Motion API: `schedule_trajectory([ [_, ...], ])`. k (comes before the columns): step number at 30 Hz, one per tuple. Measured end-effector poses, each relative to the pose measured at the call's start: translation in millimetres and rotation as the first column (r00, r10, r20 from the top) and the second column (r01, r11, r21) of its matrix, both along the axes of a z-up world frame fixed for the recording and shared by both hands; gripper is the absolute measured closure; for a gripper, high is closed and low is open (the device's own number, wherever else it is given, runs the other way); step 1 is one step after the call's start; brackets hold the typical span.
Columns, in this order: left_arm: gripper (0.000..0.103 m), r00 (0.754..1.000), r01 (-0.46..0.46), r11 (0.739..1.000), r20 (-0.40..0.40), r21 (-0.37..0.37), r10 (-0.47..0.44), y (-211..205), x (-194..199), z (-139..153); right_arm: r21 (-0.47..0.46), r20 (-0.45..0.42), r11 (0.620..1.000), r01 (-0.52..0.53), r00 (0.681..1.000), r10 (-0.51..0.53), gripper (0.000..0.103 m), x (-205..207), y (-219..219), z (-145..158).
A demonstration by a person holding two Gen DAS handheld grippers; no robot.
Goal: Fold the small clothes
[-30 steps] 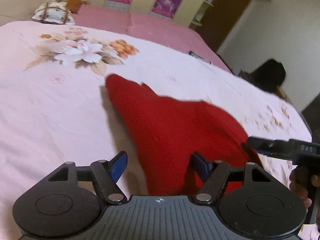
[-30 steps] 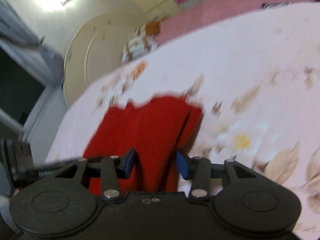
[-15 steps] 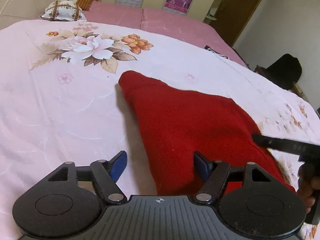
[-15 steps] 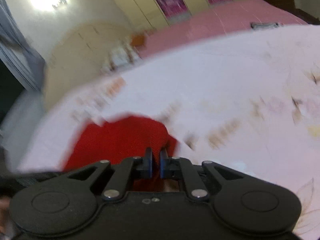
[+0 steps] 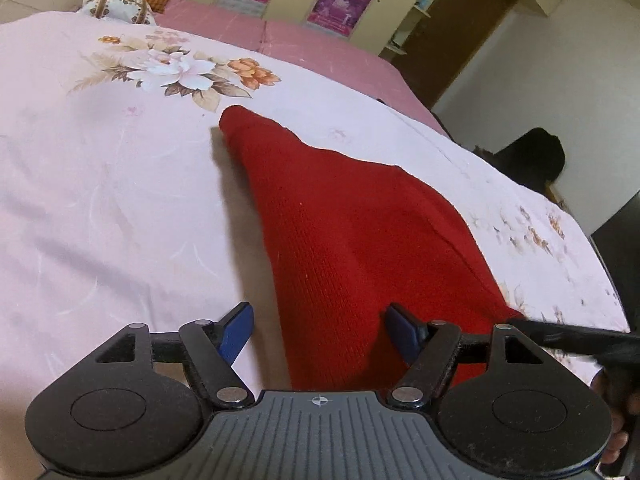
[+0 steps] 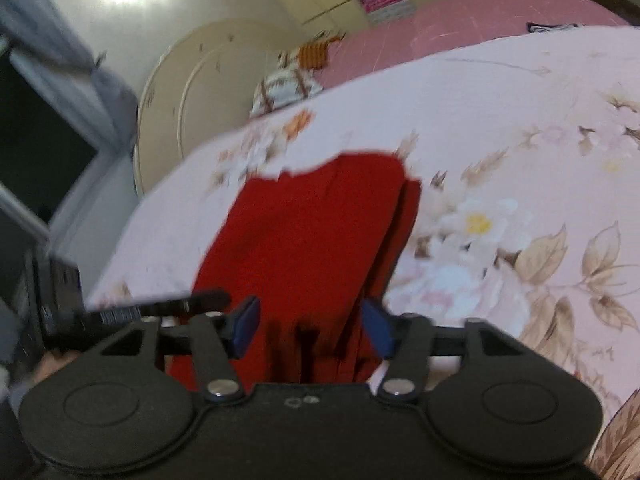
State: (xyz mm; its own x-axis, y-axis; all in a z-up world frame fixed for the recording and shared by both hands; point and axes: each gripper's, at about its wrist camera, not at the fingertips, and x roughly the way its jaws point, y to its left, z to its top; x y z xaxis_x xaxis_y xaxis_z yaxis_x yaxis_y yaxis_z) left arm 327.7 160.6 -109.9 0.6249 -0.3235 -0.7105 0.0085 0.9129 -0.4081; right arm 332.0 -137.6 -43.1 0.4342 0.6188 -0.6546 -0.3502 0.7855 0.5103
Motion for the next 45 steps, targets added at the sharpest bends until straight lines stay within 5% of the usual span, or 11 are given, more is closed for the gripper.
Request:
schedule_trajectory([
  [1,0.030,1.000,-0.002,1.000,0.001,0.020,0.002,-1.1,-1.9,0.9,-0.034,-0.010,0.999,-0.002,1.000,0.001,0.090,-0.4,2.2,-2.7],
  [8,0.024,1.000,-0.007,0.995,-0.011,0.099,0.008,-8.7,0.2,-4.3,0.028,-0.097,0.995,0.096,0.991,-0.092,0.092,-2.6,-12.0,-31.0],
  [13,0.002,0.997,-0.069,0.987,0.027,0.147,0.066,-9.4,-14.1,-2.7,0.028,-0.117,0.993,0.116,0.987,-0.112,0.088,1.8,-13.0,-32.9],
  [16,0.000,0.992,-0.123,0.983,0.038,0.139,0.119,-5.7,-29.2,4.9,-0.022,-0.091,0.994,0.104,0.990,-0.105,0.060,-1.4,-9.1,-21.6],
  [17,0.000,0.991,-0.130,0.982,0.049,0.138,0.125,-5.0,-35.4,8.8,-0.029,-0.058,0.993,0.112,0.992,-0.114,0.030,-9.3,-10.9,-11.6],
  [18,0.000,0.990,-0.137,0.980,0.060,0.143,0.130,-4.9,-42.0,12.6,-0.028,-0.014,0.991,0.128,0.992,-0.128,0.019,-15.8,-12.7,-5.5],
  [20,0.000,0.990,-0.129,0.978,0.069,0.161,0.120,-7.9,-54.5,18.4,-0.060,0.063,0.989,0.139,0.989,-0.135,0.020,-30.7,-16.1,8.1],
  [32,0.000,0.982,-0.152,0.965,0.146,0.215,0.122,-41.8,-156.0,64.2,-0.174,0.144,0.975,0.138,0.983,-0.113,0.021,-115.6,-21.9,36.9],
  [45,0.000,0.965,-0.139,0.953,0.251,0.270,0.070,-76.4,-266.7,128.3,-0.162,0.344,0.972,0.170,0.933,-0.106,0.019,-225.1,-5.3,113.6],
])
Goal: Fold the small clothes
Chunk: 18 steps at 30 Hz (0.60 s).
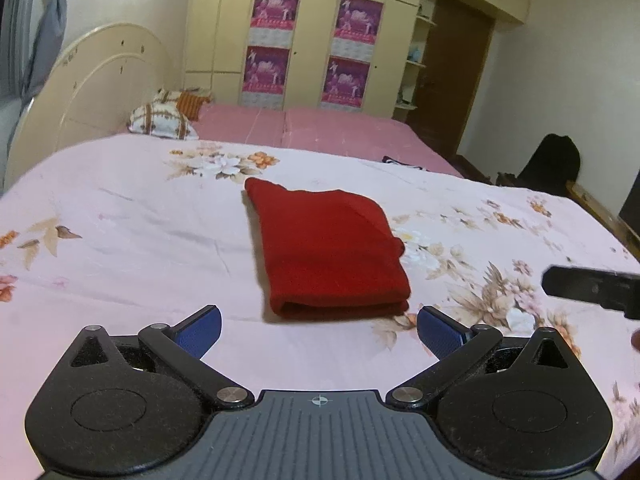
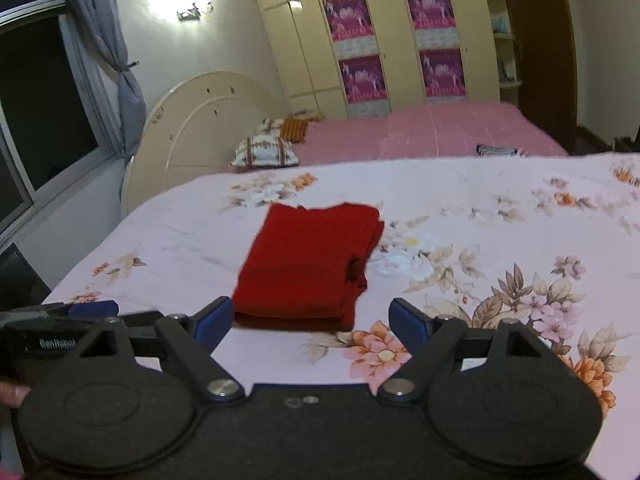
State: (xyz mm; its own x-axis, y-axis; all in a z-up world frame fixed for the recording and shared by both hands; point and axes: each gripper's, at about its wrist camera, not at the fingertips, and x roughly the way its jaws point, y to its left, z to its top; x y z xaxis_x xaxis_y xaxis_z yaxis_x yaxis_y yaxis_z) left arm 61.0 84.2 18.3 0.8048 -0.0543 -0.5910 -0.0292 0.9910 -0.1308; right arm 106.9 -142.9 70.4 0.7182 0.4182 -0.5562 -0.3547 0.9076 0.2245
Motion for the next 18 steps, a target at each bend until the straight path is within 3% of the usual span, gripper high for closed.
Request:
schedule_trajectory([
  [8,0.000,0.999,-0.005,0.999,0.034,0.032,0.004,-6.3,-36.8,20.6,-0.087,0.089,0.996,0.026,0.996,-0.018,0.017,-28.8,15.6,5.5],
  [18,0.000,0.999,-0.002,1.000,0.047,0.031,0.001,-13.7,-47.2,23.5,-0.092,0.098,0.994,0.053,0.994,-0.044,0.017,-37.0,13.6,5.3],
])
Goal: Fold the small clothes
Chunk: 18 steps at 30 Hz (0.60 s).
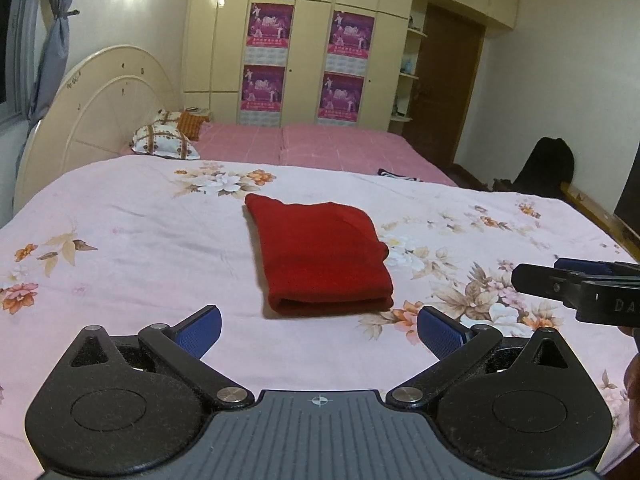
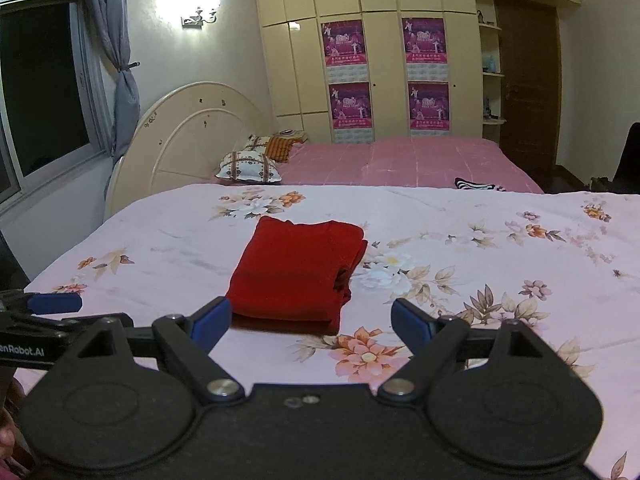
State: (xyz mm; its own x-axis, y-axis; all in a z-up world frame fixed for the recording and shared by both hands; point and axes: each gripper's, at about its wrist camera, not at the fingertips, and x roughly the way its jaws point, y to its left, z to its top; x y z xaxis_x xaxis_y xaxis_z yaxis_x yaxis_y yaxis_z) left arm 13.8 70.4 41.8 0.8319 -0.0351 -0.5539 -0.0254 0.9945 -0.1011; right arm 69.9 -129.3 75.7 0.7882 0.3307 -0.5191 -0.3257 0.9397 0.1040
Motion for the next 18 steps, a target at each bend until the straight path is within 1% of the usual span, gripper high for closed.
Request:
schedule_trajectory([
  [7,0.000,1.000,0.009,1.000,0.015,-0.006,-0.009,-6.1,-0.7,2.3,-0.022,0.018,1.000,0.016,1.000,-0.016,0.016,-6.8,-2.7,-0.3],
  [12,0.000,1.000,0.021,1.000,0.012,-0.014,-0.021,-7.4,1.2,1.6,-0.020,0.018,0.999,0.025,1.000,-0.025,0.016,-8.5,-5.7,-0.9],
  [18,0.000,0.999,0.033,0.999,0.030,-0.020,-0.033,-7.1,1.4,4.6,-0.025,0.022,0.999,0.036,0.999,-0.035,0.016,-8.0,-6.0,-0.7],
])
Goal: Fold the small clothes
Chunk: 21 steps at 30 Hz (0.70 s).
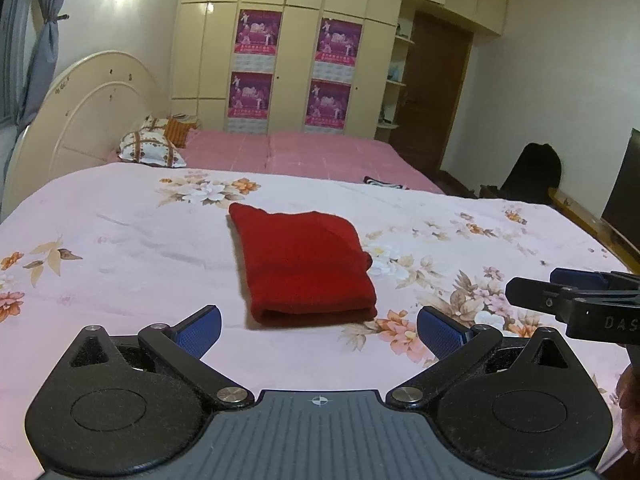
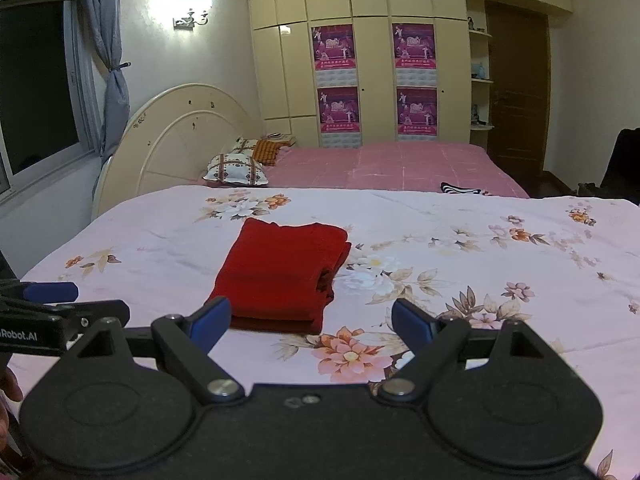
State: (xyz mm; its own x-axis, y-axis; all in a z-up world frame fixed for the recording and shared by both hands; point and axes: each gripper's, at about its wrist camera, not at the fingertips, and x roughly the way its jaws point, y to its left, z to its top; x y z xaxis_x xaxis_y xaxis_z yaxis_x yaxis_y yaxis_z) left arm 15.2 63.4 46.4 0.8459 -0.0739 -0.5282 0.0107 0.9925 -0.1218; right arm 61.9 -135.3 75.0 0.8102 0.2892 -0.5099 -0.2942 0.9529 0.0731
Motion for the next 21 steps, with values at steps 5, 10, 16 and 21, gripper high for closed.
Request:
schedule_trajectory([
  [5,0.000,1.000,0.004,1.000,-0.001,0.003,-0.004,-0.3,-0.5,-0.1,-0.002,0.004,1.000,0.006,1.000,-0.006,0.016,-0.3,1.2,-1.0],
  [10,0.000,1.000,0.002,1.000,-0.005,0.004,-0.002,0.0,0.1,-0.5,-0.001,0.004,1.000,0.010,1.000,-0.010,0.016,-0.6,2.3,-1.5],
  [16,0.000,1.000,0.003,1.000,-0.006,0.002,-0.003,0.0,-0.1,-0.3,-0.004,0.001,1.000,0.009,1.000,-0.009,0.016,-0.8,3.1,-2.2],
  [21,0.000,1.000,0.006,1.000,-0.005,0.003,-0.006,-0.9,1.0,0.0,-0.008,0.002,1.000,0.010,1.000,-0.010,0.016,-0.5,4.5,-1.5],
])
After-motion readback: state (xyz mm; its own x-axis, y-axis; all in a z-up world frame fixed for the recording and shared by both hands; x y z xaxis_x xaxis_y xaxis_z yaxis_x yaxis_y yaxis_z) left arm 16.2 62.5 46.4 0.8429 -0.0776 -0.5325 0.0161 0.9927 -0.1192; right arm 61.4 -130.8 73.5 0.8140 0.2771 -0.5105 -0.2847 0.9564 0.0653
